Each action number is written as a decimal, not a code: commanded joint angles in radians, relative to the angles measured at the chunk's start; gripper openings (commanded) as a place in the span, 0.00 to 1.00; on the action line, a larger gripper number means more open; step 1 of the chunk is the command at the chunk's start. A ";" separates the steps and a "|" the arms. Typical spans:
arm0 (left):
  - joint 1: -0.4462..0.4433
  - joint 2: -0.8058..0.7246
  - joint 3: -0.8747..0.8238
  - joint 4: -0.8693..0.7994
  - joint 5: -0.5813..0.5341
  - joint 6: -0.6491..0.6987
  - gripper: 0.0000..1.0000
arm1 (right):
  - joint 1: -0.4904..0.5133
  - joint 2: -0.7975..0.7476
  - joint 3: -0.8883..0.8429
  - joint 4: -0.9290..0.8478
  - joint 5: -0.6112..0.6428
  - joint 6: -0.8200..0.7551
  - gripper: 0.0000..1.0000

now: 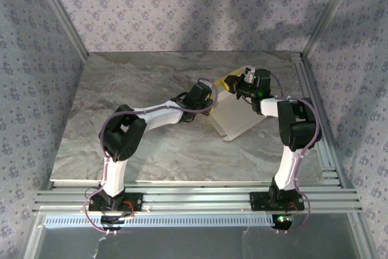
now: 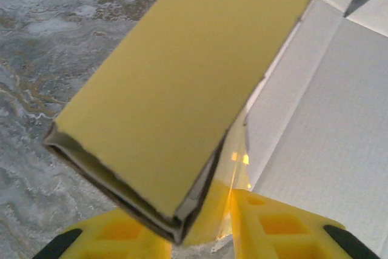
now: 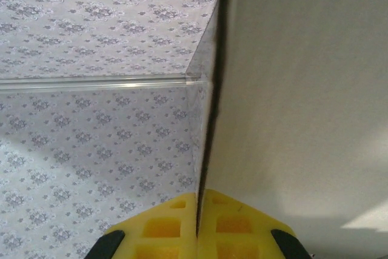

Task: Fold the paper box

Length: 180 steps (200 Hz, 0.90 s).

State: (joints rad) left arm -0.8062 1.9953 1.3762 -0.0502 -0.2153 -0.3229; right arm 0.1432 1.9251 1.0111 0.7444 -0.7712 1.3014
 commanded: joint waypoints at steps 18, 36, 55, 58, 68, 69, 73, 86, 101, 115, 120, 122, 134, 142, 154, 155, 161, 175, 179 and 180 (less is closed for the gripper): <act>-0.016 0.057 0.080 -0.045 -0.083 -0.042 0.26 | 0.014 -0.003 -0.012 -0.015 -0.061 0.008 0.00; -0.026 0.079 0.117 -0.087 -0.107 -0.042 0.26 | 0.015 -0.003 -0.011 -0.016 -0.062 0.009 0.00; -0.037 0.100 0.156 -0.138 -0.144 -0.045 0.26 | 0.016 -0.003 -0.009 -0.016 -0.062 0.010 0.00; -0.037 0.102 0.159 -0.143 -0.148 -0.047 0.26 | 0.016 -0.003 -0.009 -0.017 -0.062 0.009 0.00; -0.041 0.111 0.173 -0.161 -0.165 -0.056 0.25 | 0.016 -0.003 -0.009 -0.017 -0.062 0.011 0.00; -0.041 0.113 0.174 -0.163 -0.167 -0.057 0.25 | 0.016 -0.003 -0.009 -0.017 -0.062 0.011 0.00; -0.042 0.117 0.181 -0.173 -0.172 -0.057 0.25 | 0.016 -0.003 -0.009 -0.016 -0.062 0.011 0.00; -0.044 0.137 0.210 -0.211 -0.189 -0.059 0.22 | 0.016 -0.003 -0.009 -0.016 -0.063 0.012 0.00; -0.050 0.163 0.251 -0.262 -0.218 -0.061 0.14 | 0.017 -0.003 -0.011 -0.014 -0.062 0.013 0.00; -0.056 0.183 0.284 -0.307 -0.271 -0.078 0.01 | 0.015 -0.002 -0.010 -0.014 -0.062 0.012 0.00; -0.056 0.191 0.294 -0.324 -0.289 -0.092 0.00 | 0.016 -0.002 -0.012 -0.013 -0.062 0.012 0.00; -0.057 0.193 0.298 -0.331 -0.295 -0.098 0.00 | 0.015 -0.002 -0.012 -0.013 -0.062 0.012 0.00; -0.057 0.212 0.334 -0.381 -0.329 -0.119 0.00 | 0.015 -0.002 -0.014 -0.013 -0.062 0.012 0.00; -0.056 0.224 0.353 -0.407 -0.351 -0.134 0.00 | 0.017 0.000 -0.013 -0.014 -0.062 0.012 0.00; -0.059 0.230 0.359 -0.417 -0.357 -0.144 0.00 | 0.015 0.001 -0.012 -0.012 -0.063 0.012 0.00; -0.060 0.229 0.359 -0.416 -0.357 -0.144 0.00 | 0.014 0.001 -0.012 -0.012 -0.063 0.012 0.00; -0.059 0.230 0.359 -0.415 -0.357 -0.143 0.00 | 0.014 0.002 -0.012 -0.011 -0.065 0.012 0.00; -0.060 0.232 0.360 -0.410 -0.357 -0.143 0.00 | 0.014 0.003 -0.012 -0.011 -0.065 0.012 0.00; -0.060 0.232 0.359 -0.407 -0.354 -0.140 0.00 | 0.014 0.003 -0.011 -0.011 -0.065 0.012 0.00; -0.060 0.232 0.359 -0.405 -0.353 -0.140 0.00 | 0.014 0.003 -0.011 -0.011 -0.065 0.012 0.00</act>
State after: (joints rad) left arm -0.8711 2.1799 1.7161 -0.4118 -0.5488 -0.4583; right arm 0.1329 1.9251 1.0107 0.7666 -0.7391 1.3128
